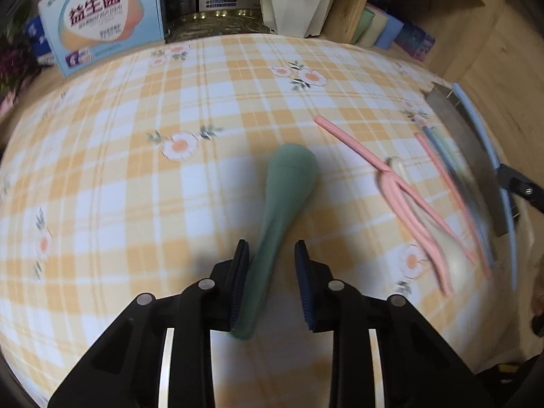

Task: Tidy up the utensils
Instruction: 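Lower the left tool onto the green spoon handle and close on it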

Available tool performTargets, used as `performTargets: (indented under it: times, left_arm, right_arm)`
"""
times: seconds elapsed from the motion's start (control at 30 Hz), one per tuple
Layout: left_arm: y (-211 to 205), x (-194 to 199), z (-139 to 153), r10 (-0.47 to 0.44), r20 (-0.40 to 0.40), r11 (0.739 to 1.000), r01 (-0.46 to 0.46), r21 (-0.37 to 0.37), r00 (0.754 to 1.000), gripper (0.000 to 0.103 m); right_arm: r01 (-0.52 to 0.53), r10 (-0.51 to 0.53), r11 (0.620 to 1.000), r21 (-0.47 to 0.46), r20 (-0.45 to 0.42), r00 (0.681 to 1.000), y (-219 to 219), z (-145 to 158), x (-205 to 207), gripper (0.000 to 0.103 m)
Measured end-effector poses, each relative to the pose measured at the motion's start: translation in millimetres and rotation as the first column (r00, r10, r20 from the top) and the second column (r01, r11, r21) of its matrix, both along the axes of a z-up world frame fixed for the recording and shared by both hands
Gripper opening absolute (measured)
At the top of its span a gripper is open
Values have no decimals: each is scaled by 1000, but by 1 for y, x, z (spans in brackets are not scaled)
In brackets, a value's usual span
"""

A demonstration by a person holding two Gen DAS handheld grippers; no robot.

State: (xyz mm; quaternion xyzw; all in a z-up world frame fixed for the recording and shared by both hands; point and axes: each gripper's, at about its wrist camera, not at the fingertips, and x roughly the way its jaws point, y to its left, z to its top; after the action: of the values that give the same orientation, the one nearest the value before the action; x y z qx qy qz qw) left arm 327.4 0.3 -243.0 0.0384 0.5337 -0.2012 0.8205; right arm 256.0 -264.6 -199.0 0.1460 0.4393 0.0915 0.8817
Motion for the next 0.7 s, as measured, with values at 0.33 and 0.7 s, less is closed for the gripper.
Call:
performTargets:
  times: [0.33,0.7]
  left_arm:
    - [-15,-4,0,9,-19,1000,-10,-16,1000,27]
    - [-22,8,-2,26,-10,1000,-26,-3,1000,27]
  right_arm:
    - [17,-17,1000,14,-9,1000,-10,-4,-12,6]
    - [75,-74,997,28,-7,997,-36,-7,-25,6]
